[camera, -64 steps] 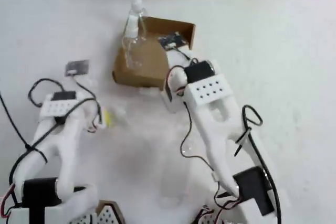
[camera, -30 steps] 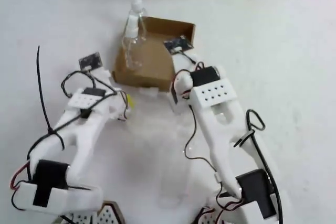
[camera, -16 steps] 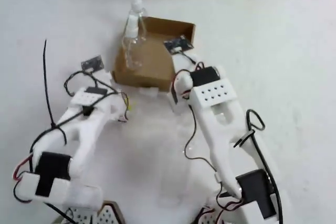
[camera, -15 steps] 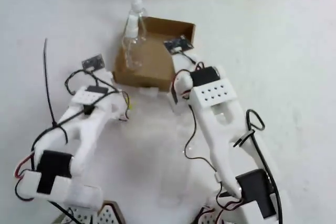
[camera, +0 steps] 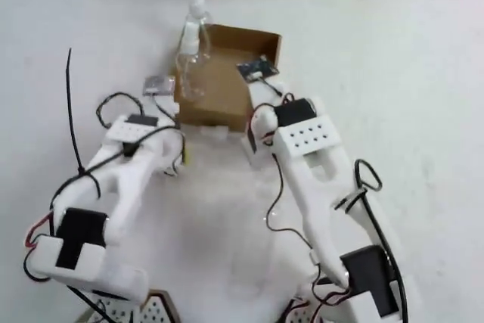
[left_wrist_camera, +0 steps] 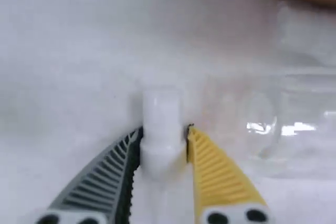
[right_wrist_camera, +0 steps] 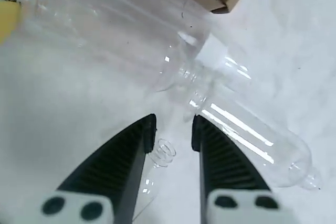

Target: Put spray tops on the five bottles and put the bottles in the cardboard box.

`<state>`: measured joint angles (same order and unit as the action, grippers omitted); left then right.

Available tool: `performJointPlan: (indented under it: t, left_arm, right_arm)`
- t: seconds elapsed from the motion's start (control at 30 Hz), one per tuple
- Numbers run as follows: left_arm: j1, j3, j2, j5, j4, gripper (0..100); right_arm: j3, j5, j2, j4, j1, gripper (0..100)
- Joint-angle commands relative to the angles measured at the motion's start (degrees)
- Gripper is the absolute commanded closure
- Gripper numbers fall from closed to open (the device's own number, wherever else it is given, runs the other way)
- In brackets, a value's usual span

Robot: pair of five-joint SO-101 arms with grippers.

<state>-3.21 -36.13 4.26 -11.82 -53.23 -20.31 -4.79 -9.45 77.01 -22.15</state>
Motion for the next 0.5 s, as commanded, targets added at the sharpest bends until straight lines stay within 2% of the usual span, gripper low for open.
performJointPlan:
  t: [0.0,0.1,0.23,0.4,0.47]
  left_arm:
    - [2.15,1.14,-3.30,6.68,-2.02,95]
    - [4.00,1.23,-3.38,8.26,-1.32,95]
    - [4.62,1.14,-3.38,8.35,-0.62,95]
    - [4.44,1.14,-3.30,8.35,-0.62,95]
    - [4.35,1.14,-3.30,8.35,-0.62,95]
  right_arm:
    - [1.49,-0.44,-4.53,4.88,2.51,90.8]
    - [0.26,-0.53,-7.87,9.36,3.03,90.8]
    - [-6.86,-0.97,-11.65,11.03,-1.19,90.8]
    - [-17.05,-10.02,-14.90,11.12,-7.52,90.8]
    - [-17.49,-10.46,-16.22,11.21,-8.48,90.8]
